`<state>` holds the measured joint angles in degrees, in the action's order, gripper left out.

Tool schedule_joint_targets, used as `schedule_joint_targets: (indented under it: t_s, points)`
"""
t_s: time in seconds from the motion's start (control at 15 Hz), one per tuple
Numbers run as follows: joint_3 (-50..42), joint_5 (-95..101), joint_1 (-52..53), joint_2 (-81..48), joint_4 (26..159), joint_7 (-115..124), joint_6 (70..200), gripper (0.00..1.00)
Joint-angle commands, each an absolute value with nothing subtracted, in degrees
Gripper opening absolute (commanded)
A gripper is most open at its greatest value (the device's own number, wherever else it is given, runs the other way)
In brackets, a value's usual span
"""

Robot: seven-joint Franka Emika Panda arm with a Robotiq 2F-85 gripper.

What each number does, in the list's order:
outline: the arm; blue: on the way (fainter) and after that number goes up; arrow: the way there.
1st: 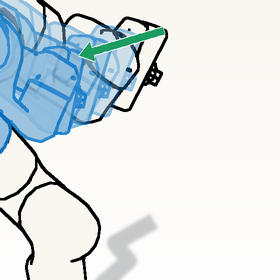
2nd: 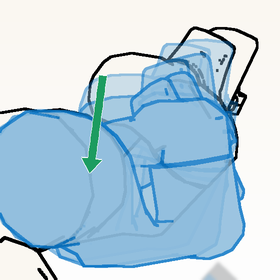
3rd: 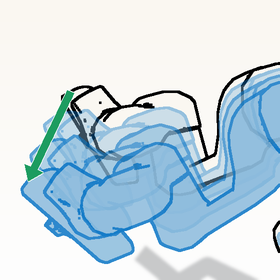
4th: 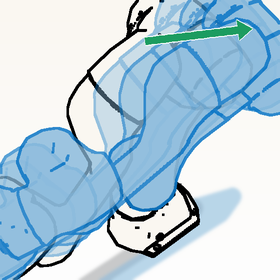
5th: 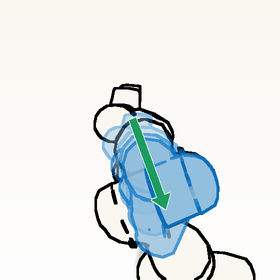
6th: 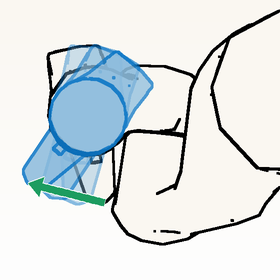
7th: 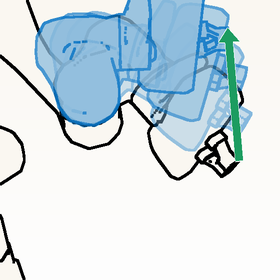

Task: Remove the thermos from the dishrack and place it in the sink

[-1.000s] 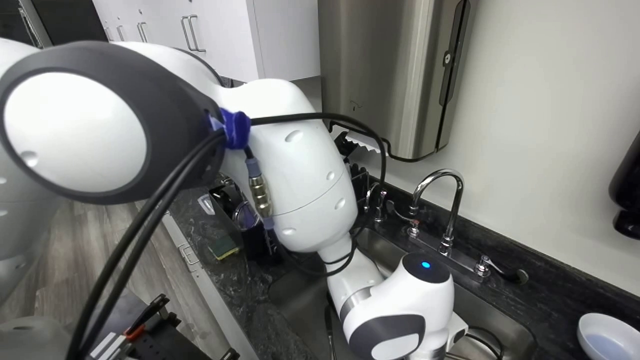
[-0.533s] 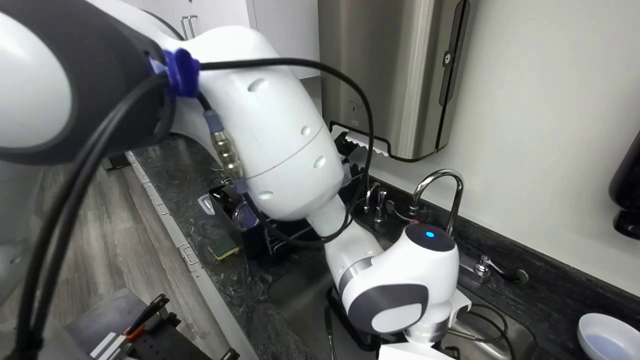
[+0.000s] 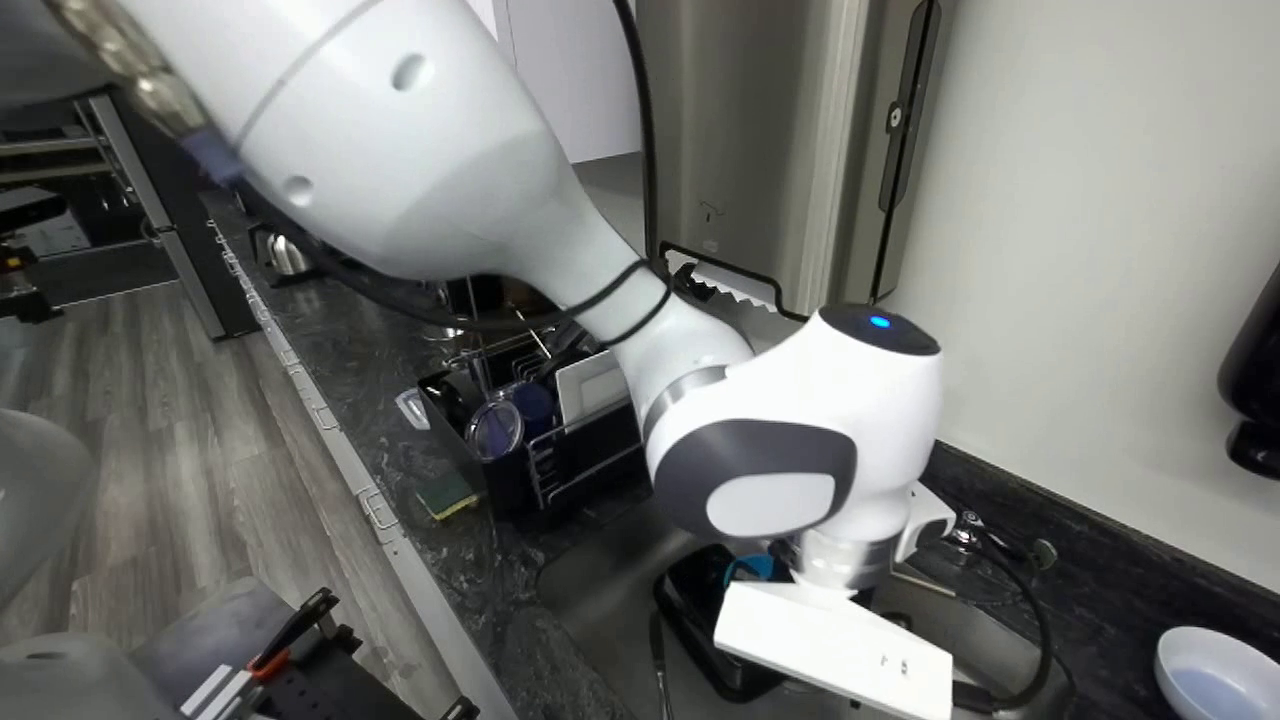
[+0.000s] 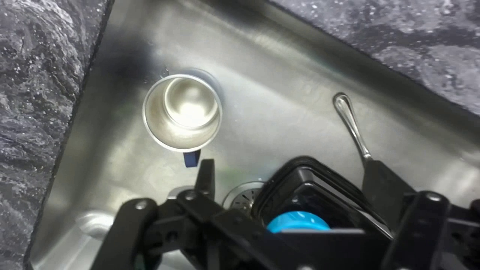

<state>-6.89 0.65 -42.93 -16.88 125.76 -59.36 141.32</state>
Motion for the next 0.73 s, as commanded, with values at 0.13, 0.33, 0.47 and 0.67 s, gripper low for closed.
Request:
schedule_joint_targets:
  t_s: [0.13, 0.33, 0.47, 0.67]
  points:
    - [-10.47, -7.87, -39.69, -1.84, 130.61, -66.52, 129.83, 1.0]
    - [-14.64, -8.43, -36.59, 5.9, 131.42, -68.54, 123.08, 1.0]
    - [-17.55, -7.32, -34.52, 10.61, 132.34, -67.16, 119.98, 1.0]
    - [-20.19, -6.3, -32.07, 10.79, 131.3, -66.22, 119.42, 1.0]
